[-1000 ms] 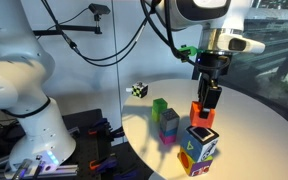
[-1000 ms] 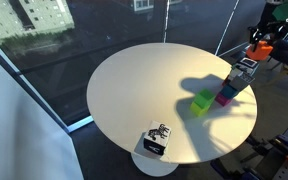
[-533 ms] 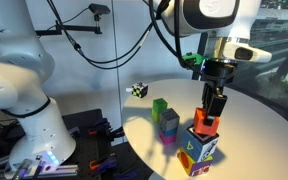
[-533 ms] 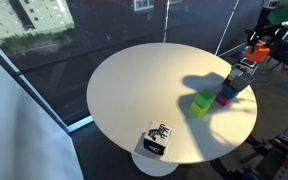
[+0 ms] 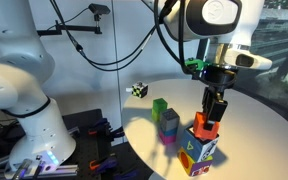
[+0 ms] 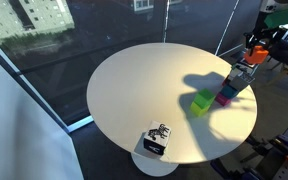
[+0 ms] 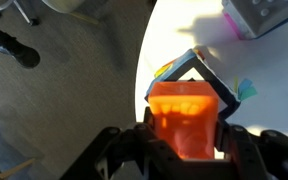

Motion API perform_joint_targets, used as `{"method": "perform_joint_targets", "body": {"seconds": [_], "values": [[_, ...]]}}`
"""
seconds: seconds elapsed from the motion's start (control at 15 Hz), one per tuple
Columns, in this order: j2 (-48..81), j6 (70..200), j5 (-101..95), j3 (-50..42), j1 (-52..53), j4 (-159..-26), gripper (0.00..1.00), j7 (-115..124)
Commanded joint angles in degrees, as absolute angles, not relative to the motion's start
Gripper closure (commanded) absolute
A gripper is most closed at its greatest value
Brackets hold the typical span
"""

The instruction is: Put the orange block on top of the soft white cube

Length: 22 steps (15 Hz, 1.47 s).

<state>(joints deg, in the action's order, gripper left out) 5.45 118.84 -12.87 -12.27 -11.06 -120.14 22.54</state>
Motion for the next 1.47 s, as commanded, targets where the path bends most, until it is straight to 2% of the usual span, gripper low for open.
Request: {"method": "perform_joint_targets", "body": {"seconds": [0.0, 0.47, 0.53, 0.6, 0.73, 0.93, 1.4], "values": [[6.29, 118.4, -12.56, -12.38, -10.8, -119.03, 0.72, 23.13], [6.89, 118.66, -12.31, -12.35, -10.63, -119.21, 0.72, 22.92], [6.86, 118.66, -12.29, -12.34, -10.6, -119.25, 0.6, 22.85], [6.78, 118.67, -12.26, -12.34, -10.56, -119.3, 0.23, 22.76], [6.55, 118.61, -12.22, -12.33, -10.48, -119.32, 0.22, 22.63], [6.23, 118.42, -12.11, -12.31, -10.42, -119.38, 0.01, 22.43], [3.77, 115.84, -11.65, -11.8, -10.01, -119.25, 0.0, 21.57]]}}
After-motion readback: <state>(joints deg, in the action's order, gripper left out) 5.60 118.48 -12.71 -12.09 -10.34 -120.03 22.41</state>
